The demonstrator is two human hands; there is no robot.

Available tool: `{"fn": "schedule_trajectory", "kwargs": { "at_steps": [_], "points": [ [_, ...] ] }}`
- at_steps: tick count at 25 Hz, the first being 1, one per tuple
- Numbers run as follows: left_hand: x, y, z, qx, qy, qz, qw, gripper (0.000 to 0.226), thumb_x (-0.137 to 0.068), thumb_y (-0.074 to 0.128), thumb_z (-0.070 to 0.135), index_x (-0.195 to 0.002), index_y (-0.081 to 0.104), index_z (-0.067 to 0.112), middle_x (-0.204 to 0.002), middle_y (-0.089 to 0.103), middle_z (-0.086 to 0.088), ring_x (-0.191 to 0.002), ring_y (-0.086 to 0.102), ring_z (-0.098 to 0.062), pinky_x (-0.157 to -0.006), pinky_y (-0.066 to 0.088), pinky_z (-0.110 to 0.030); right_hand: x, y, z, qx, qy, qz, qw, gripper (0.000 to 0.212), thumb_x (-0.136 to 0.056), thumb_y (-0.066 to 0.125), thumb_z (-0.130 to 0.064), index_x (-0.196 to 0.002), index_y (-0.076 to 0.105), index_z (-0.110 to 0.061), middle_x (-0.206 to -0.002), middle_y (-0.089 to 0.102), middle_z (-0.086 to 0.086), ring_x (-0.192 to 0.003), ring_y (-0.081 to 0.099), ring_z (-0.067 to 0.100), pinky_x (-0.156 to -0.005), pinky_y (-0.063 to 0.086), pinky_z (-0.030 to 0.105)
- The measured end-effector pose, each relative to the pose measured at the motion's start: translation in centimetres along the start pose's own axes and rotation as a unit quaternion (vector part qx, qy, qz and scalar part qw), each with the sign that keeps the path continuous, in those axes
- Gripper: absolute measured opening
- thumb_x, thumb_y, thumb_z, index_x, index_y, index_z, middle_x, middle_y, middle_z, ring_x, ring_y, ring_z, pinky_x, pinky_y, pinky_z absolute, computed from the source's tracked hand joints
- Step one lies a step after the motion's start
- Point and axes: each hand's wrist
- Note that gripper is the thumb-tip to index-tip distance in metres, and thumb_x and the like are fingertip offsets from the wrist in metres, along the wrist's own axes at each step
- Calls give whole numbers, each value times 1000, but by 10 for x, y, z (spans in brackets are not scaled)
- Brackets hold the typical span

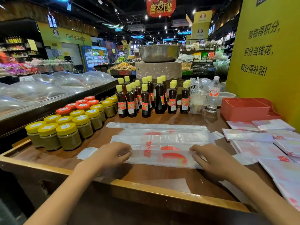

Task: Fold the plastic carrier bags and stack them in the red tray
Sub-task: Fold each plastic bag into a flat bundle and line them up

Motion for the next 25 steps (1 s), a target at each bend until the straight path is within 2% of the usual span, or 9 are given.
{"fn": "schedule_trajectory", "kwargs": {
  "at_steps": [2,4,6,8,10,13,16,20,25],
  "points": [
    [-2,-11,1,14,8,4,1000,12,-101,51,37,-106,61,34,-108,64,14,-97,56,-4,-83,48,-26,-4,-10,2,2,0,9,1000,28,-102,48,-40,-129,55,-36,-108,69,-14,-93,58,4,-76,44,18],
    [-10,-11,3,33,2,16,999,23,-100,52,35,-121,61,30,-117,64,12,-105,57,-6,-89,48,-28,-18,-14,2,8,4,31,999,29,-101,50,-38,-130,56,-35,-110,70,-13,-95,60,7,-75,43,20],
    [-23,0,3,9,-14,43,999,40,-99,52,32,-139,52,26,-137,59,7,-124,54,-14,-103,42,-33,-36,-9,0,39,13,57,997,33,-101,49,-35,-133,56,-31,-123,67,-10,-111,60,14,-91,44,28],
    [-37,19,8,-28,-34,75,996,51,-98,50,29,-148,41,24,-150,48,5,-139,41,-16,-118,23,-38,-53,3,-8,64,41,57,995,38,-103,46,-32,-140,52,-27,-137,60,-5,-125,53,19,-108,32,32],
    [-48,35,17,-19,-41,97,994,53,-99,46,26,-151,35,25,-156,40,6,-146,30,-13,-123,6,-42,-64,21,-23,40,62,39,996,44,-105,41,-35,-147,44,-25,-148,51,-3,-137,44,18,-119,19,36],
    [-54,58,29,27,-24,32,999,51,-106,32,33,-156,24,28,-164,23,7,-151,16,-10,-124,1,-42,-69,53,-48,-17,31,6,999,49,-106,31,-44,-151,39,-26,-157,40,-3,-146,32,15,-124,12,41],
    [-53,75,31,15,-26,-45,999,53,-108,17,42,-159,9,32,-167,4,10,-153,2,-8,-124,-3,-40,-68,75,-57,-43,4,-26,999,54,-107,24,-47,-157,29,-28,-166,21,-5,-153,14,14,-124,10,38],
    [-54,78,28,12,-31,-64,997,55,-107,13,46,-159,1,32,-166,-4,11,-152,-5,-7,-122,-7,-38,-71,81,-52,-19,11,-81,997,57,-107,15,-51,-161,13,-31,-169,6,-8,-155,2,13,-123,0,36],
    [-52,72,11,1,-62,-64,996,63,-105,16,54,-160,2,27,-167,-4,5,-153,-4,-12,-124,-2,-41,-64,70,-35,-18,68,-112,991,65,-105,16,-58,-162,6,-28,-169,-2,-4,-155,-4,17,-124,-3,41]
  ]
}}
Point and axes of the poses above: each hand's wrist, its own x-axis away from the middle knuckle, its own y-axis out of the palm, z = x × y
